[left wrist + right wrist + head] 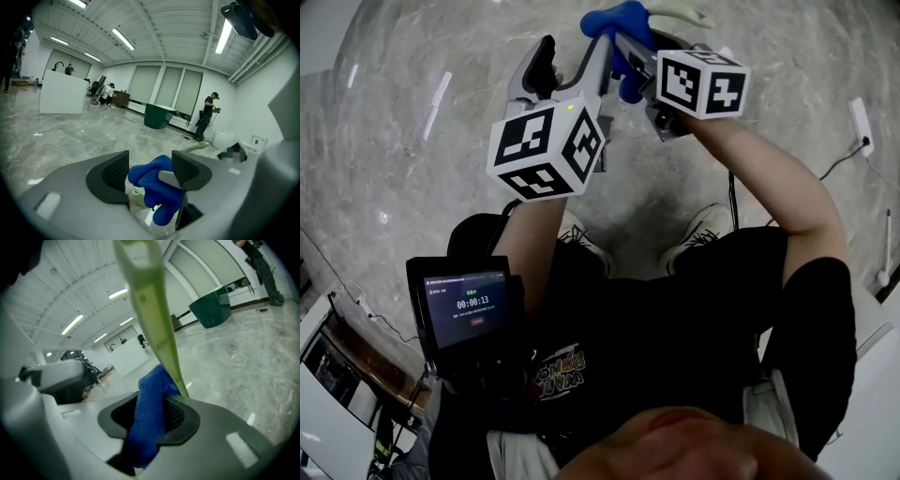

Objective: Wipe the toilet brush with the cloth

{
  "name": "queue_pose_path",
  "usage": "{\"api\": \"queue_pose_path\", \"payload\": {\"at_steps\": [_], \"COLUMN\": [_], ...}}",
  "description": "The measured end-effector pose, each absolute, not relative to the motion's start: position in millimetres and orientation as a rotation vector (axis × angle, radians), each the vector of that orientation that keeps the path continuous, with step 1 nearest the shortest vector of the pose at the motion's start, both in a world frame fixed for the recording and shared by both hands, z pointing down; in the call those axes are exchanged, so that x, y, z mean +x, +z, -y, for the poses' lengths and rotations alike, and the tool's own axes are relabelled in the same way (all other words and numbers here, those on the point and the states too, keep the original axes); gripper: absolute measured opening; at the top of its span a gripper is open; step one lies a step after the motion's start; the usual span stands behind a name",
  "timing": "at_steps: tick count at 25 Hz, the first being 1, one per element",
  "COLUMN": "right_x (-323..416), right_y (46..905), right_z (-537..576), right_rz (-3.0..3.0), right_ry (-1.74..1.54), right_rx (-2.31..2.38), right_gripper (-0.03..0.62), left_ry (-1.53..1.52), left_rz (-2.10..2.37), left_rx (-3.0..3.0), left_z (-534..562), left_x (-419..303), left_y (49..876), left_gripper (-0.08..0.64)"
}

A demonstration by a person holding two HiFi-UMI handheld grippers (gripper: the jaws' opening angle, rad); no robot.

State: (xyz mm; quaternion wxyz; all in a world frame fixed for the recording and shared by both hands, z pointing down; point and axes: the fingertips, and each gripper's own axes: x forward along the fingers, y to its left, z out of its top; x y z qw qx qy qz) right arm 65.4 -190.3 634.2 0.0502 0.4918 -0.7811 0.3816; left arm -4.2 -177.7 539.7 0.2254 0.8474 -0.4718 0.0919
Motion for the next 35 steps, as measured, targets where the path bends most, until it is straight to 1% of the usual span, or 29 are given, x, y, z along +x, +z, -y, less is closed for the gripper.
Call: {"api": "queue_pose_path", "payload": {"at_steps": [3,7,16,20,22,24,27,30,33,35], "right_x": [71,89,94,82,78,83,104,133,156,162], "right_y": [588,544,488,466,483,527,599,654,690,702], "right_z": [179,167,134,110,88,65,57,81,121,148], "right_rz": [2.497,2.577,2.717,2.82,2.795,2.662,2.474,2.333,2.189,2.133], "right_ry": [1.036,0.992,0.865,0.662,0.515,0.45,0.591,0.771,0.894,0.905], "right_rx": [1.49,1.514,1.406,1.22,1.081,0.984,1.009,1.171,1.343,1.418], "right_gripper": [0.117,0.117,0.117,0.117,0.117,0.117,0.117,0.116,0.116,0.116], "left_ry": [0.258,0.262,0.274,0.262,0.256,0.251,0.249,0.278,0.309,0.311], "left_rz": [1.307,1.305,1.303,1.321,1.334,1.342,1.344,1.346,1.347,1.341], "left_rx": [2.331,2.337,2.343,2.344,2.336,2.327,2.336,2.37,2.38,2.365], "left_z": [179,181,184,186,188,189,191,189,188,188], "left_x": [-7,-4,-1,-2,-6,-8,-6,-3,-2,-3], "left_y": [541,538,539,536,535,536,534,535,540,543], "left_gripper": [0.287,0.287,0.287,0.287,0.287,0.287,0.287,0.287,0.287,0.287]}}
